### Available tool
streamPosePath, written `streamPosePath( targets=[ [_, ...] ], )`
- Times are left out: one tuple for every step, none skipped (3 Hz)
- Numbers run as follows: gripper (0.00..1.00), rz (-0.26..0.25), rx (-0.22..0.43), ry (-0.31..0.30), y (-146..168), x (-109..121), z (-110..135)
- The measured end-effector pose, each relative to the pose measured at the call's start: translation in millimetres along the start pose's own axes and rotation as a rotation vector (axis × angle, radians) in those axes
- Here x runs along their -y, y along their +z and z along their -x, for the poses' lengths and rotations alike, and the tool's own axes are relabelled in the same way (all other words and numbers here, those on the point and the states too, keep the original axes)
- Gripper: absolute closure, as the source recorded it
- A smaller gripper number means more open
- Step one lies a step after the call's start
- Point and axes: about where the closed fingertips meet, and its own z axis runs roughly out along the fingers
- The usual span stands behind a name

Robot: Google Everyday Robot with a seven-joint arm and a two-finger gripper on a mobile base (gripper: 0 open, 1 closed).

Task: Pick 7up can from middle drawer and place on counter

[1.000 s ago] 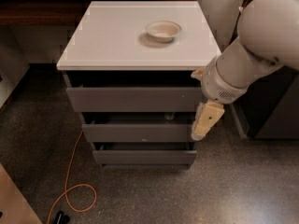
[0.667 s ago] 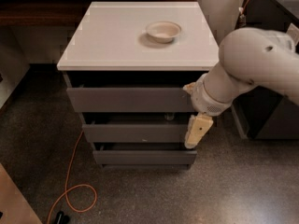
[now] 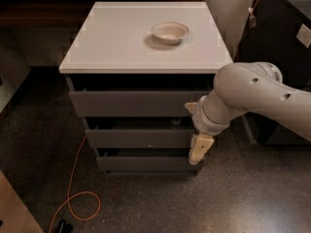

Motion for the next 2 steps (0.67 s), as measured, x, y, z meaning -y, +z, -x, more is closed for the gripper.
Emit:
streamPosePath(
  targets=[
    [0.0,0.023,-0.037,-0.035,26,-7,-6],
    [0.0,0.035,-0.069,-0.073,64,-9,-17]
  ],
)
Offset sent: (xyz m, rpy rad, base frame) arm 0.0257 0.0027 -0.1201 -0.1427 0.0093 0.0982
